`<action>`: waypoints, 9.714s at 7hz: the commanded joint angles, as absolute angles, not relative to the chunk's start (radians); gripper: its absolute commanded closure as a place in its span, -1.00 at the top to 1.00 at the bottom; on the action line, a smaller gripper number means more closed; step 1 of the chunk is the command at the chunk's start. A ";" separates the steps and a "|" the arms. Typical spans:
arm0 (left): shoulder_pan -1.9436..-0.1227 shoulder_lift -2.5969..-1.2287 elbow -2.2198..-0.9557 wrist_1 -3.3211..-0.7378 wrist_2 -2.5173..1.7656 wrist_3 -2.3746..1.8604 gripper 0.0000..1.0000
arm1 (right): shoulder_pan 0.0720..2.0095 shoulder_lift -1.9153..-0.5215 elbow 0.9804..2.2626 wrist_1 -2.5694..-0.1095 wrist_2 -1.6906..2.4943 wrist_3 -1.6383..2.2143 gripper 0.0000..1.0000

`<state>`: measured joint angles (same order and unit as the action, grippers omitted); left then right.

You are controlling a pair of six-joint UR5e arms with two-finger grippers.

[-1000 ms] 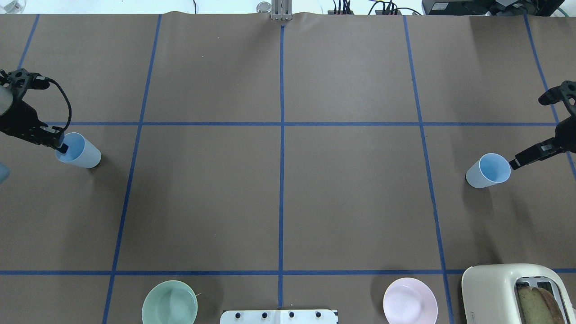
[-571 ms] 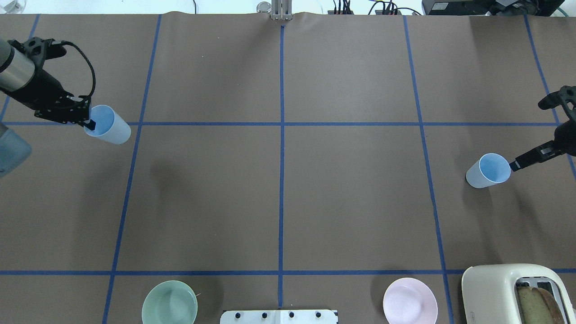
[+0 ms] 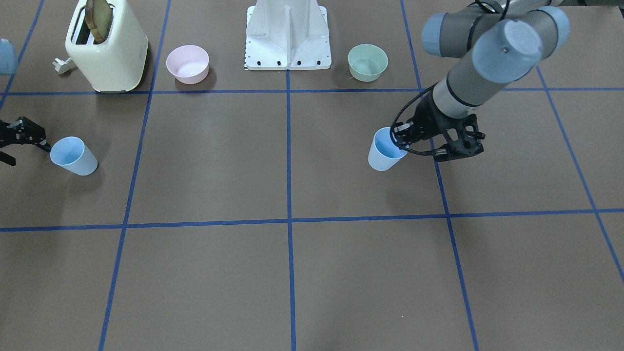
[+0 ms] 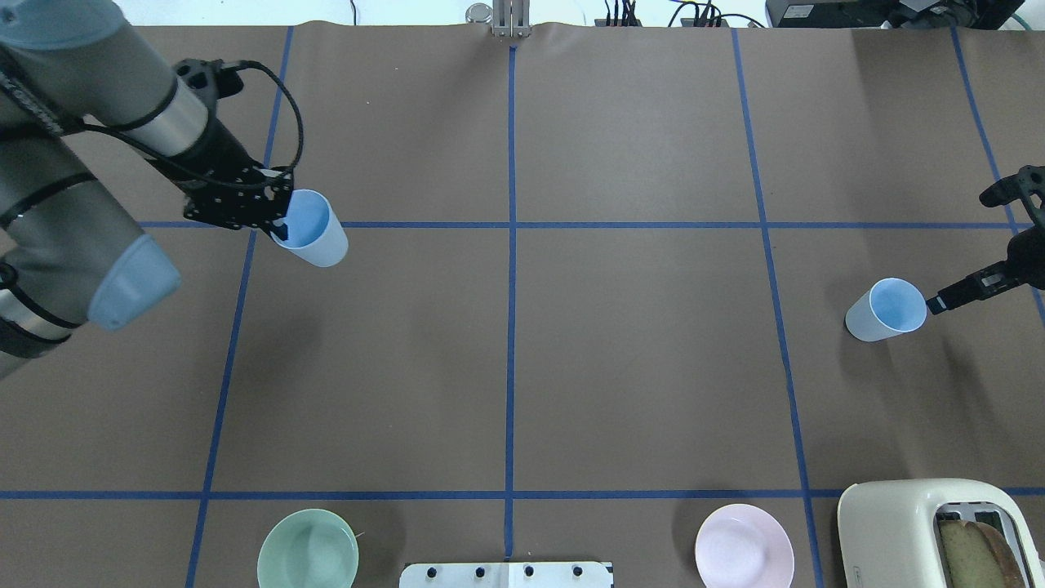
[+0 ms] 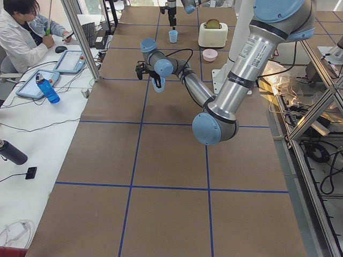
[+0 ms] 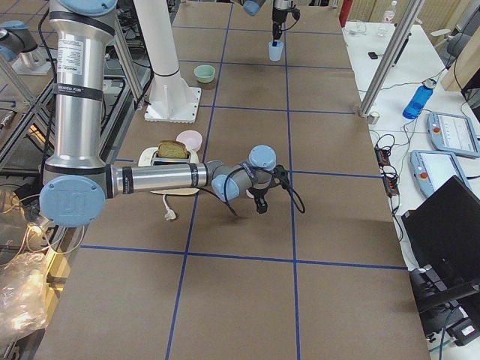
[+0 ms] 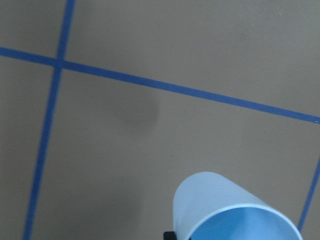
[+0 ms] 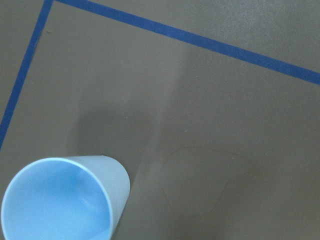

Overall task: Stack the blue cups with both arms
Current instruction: 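Carry the grasped blue cup with the left gripper toward the table center, then hold the cup at center with the left gripper while the right lifts its cup, then release the center cup with the left gripper while the right carries its cup over, then lower the right gripper's blue cup into the center cup while the left withdraws, then open the right gripper to release the stacked blue cup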

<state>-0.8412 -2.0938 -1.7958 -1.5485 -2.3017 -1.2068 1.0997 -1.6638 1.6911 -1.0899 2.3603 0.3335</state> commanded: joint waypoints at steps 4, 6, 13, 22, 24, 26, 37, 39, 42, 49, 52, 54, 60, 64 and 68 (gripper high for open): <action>-0.675 -2.215 -1.772 -1.543 -2.195 -1.431 -1.00 | 1.104 -1.574 1.697 -1.202 2.405 0.337 0.82; -0.634 -2.255 -1.746 -1.545 -2.165 -1.475 -1.00 | 1.104 -1.546 1.694 -1.238 2.399 0.337 0.79; -0.548 -2.365 -1.595 -1.594 -2.092 -1.488 -1.00 | 1.078 -1.555 1.687 -1.239 2.373 0.337 0.66; -0.545 -2.367 -1.565 -1.631 -2.092 -1.494 -1.00 | 1.040 -1.568 1.695 -1.238 2.353 0.336 -0.97; -0.545 -2.375 -1.563 -1.629 -2.091 -1.496 -1.00 | 1.040 -1.560 1.701 -1.239 2.356 0.334 -1.00; -0.545 -2.394 -1.525 -1.631 -2.091 -1.493 -1.00 | 1.058 -1.542 1.751 -1.303 2.367 0.334 -1.00; -0.569 -2.388 -1.479 -1.730 -2.068 -1.381 0.93 | 1.052 -1.134 1.887 -1.827 2.373 0.445 -1.00; -0.615 -2.347 -1.546 -1.729 -2.080 -1.378 0.96 | 1.013 -1.085 1.887 -1.824 2.391 0.547 -1.00; -0.760 -2.246 -1.604 -1.723 -2.242 -1.236 0.96 | 0.915 -0.993 1.878 -1.818 2.378 0.682 -1.00; -0.959 -2.020 -1.615 -1.721 -2.307 -0.772 0.96 | 0.672 -0.851 1.766 -1.704 2.120 1.012 -1.00; -0.960 -2.019 -1.612 -1.721 -2.304 -0.772 0.96 | 0.631 -0.841 1.764 -1.703 2.099 1.035 -1.00; -0.960 -2.017 -1.612 -1.721 -2.304 -0.772 0.96 | 0.612 -0.835 1.760 -1.701 2.069 1.048 -1.00; -0.957 -2.017 -1.611 -1.721 -2.299 -0.772 0.96 | 0.606 -0.816 1.687 -1.623 2.051 1.051 -1.00; -0.957 -2.017 -1.609 -1.723 -2.299 -0.772 0.96 | 0.606 -0.818 1.687 -1.623 2.049 1.049 -1.00; -0.957 -2.017 -1.609 -1.723 -2.299 -0.772 0.96 | 0.607 -0.821 1.687 -1.621 2.049 1.042 0.98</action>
<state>-0.9572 -2.0172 -1.6092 -1.7227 -2.2994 -0.7716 0.6061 -0.8202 1.6864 -1.6218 2.0494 1.0412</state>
